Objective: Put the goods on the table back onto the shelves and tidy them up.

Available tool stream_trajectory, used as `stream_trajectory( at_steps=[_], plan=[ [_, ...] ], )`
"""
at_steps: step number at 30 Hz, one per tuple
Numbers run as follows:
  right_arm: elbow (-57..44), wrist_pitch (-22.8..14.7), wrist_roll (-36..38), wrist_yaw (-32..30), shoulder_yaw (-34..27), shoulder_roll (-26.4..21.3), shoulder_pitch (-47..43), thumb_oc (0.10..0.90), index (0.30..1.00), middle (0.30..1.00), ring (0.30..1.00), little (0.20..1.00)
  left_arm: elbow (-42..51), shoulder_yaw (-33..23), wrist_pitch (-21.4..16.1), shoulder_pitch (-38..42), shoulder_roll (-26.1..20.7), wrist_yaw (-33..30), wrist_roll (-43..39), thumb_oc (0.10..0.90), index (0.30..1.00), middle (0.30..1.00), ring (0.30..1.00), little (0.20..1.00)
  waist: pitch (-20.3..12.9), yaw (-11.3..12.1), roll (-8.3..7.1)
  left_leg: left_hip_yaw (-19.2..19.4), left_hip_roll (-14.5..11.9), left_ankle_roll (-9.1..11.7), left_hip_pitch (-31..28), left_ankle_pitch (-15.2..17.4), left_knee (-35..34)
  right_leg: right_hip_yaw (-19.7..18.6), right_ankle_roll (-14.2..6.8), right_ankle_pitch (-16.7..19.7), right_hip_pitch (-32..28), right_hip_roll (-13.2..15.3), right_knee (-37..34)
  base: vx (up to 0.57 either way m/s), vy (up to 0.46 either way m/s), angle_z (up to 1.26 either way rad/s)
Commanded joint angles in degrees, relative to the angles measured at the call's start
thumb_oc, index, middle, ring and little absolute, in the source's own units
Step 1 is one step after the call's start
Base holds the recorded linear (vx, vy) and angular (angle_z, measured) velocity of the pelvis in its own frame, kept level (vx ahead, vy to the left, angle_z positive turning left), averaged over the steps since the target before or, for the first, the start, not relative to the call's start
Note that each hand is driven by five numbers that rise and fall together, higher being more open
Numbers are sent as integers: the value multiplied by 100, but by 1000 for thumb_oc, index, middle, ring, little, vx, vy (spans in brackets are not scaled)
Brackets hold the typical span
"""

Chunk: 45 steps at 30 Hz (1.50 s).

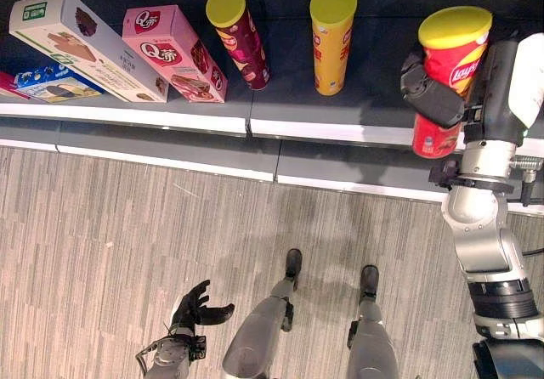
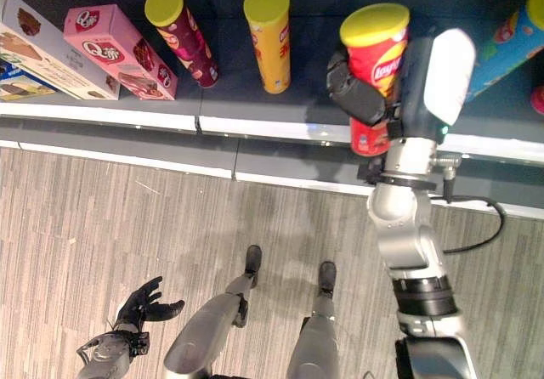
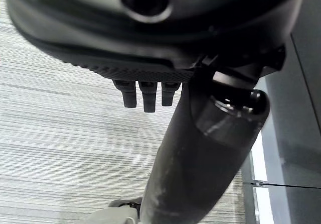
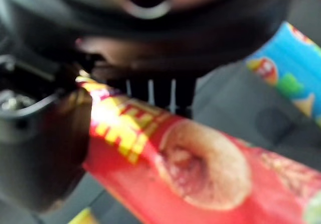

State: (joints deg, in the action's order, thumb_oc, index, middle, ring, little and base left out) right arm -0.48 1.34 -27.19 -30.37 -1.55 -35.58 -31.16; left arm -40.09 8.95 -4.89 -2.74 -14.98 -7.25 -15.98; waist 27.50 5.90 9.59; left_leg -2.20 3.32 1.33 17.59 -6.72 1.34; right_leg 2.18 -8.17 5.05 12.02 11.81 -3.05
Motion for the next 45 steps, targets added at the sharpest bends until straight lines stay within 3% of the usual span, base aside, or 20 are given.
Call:
stream_trajectory(
  at_steps=[1, 6, 7, 12, 26, 45],
  plan=[
    [-658, -159, -599, -728, -109, -509, -968, 400, 300, 300, 300, 300, 141, 93, -277, -170, -572, -217, -218, 800, 900, 900, 900, 900, -500, 128, -128, 0, -376, 307, 747, 1003, 1269, 143, -311, -146, 347, 818, 754, 0, 0, 0],
    [-576, -39, -662, -981, -145, -612, -1304, 400, 300, 300, 300, 300, 322, 246, -296, -166, -546, -152, -289, 800, 900, 900, 900, 900, -471, 156, 184, 26, -305, 279, 842, 951, 1167, 94, -338, -96, 545, 888, 754, 3, 19, -4],
    [-657, -63, -574, -1092, -185, -471, -1344, 400, 300, 300, 300, 300, 353, 314, -285, -134, -485, -157, -310, 800, 900, 900, 900, 900, -449, 164, 312, -30, -235, 224, 850, 909, 1067, 4, -329, -117, 653, 882, 804, 20, 42, -5],
    [-668, -52, -559, -1145, -167, -420, -1429, 400, 300, 300, 300, 300, 404, 361, -308, -108, -461, -146, -348, 800, 900, 900, 900, 900, -423, 188, 394, -57, -197, 194, 917, 905, 1077, -19, -320, -152, 734, 906, 889, 2, -3, 1],
    [-720, 101, -715, -1736, -372, -572, -1864, 400, 300, 300, 300, 300, 848, 420, -433, -165, -436, -218, -529, 800, 900, 900, 900, 900, -283, 220, 862, -50, 20, 172, 1389, 771, 945, -173, -371, -76, 1374, 1020, 974, 12, 11, -2],
    [-642, 88, -696, -1849, -237, -665, -2083, 400, 300, 300, 300, 300, 1063, 378, -528, -286, -438, -267, -542, 800, 900, 900, 900, 900, -243, 332, 1020, -76, 184, 170, 1736, 759, 989, -163, -399, -78, 1617, 1148, 1017, 5, 1, 0]
  ],
)
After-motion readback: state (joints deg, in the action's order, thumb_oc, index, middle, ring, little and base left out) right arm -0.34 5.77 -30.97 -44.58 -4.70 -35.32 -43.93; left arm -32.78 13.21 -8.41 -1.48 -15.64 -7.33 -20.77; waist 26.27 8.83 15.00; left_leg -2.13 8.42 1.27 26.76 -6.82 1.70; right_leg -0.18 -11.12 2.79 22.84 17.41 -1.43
